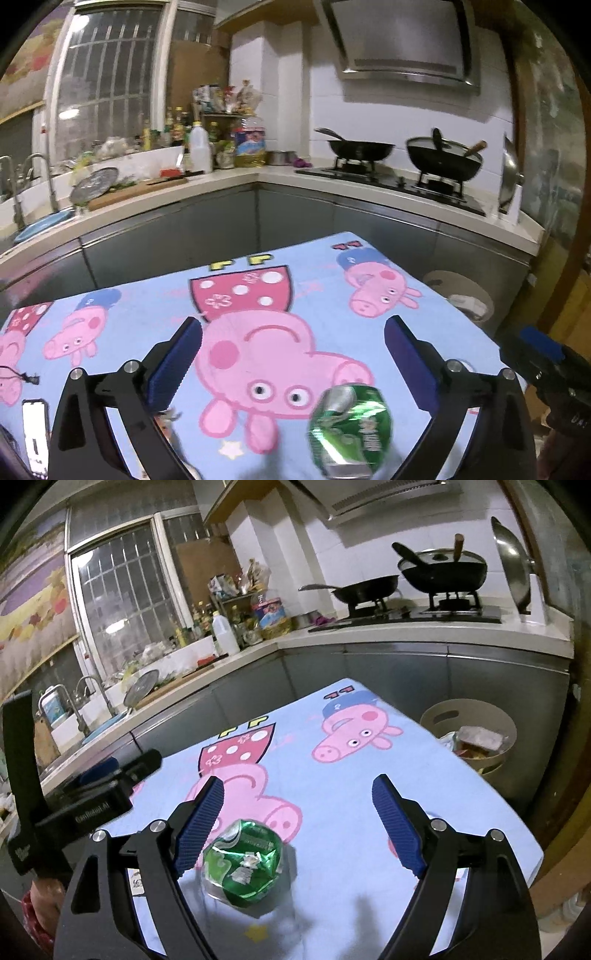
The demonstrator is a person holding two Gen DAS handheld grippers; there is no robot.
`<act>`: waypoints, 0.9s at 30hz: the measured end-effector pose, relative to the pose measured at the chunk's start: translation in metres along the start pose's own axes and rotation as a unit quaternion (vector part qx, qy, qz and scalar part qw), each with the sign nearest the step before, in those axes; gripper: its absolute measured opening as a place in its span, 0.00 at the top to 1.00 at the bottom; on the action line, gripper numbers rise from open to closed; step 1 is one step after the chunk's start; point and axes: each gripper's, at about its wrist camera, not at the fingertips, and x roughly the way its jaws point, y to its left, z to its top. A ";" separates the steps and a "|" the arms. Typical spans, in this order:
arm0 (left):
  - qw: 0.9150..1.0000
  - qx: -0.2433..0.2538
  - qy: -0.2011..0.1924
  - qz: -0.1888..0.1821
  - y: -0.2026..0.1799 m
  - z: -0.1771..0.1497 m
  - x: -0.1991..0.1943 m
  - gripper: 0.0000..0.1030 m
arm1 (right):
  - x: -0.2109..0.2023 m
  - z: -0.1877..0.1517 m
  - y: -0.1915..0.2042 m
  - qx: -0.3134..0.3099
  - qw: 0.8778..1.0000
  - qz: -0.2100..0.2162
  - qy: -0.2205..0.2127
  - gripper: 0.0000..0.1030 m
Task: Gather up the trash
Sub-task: 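Grasp the orange snack packet with the left tool while the right tool grasps the green can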
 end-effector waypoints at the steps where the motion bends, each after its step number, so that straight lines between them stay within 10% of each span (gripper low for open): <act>1: 1.000 -0.001 -0.002 0.005 0.003 0.000 -0.001 0.04 | 0.003 -0.001 0.002 -0.001 1.000 0.001 0.003 0.21; 27: 0.994 -0.069 0.049 0.065 0.098 -0.023 0.001 0.04 | 0.033 -0.015 0.019 -0.010 0.999 0.016 0.040 0.20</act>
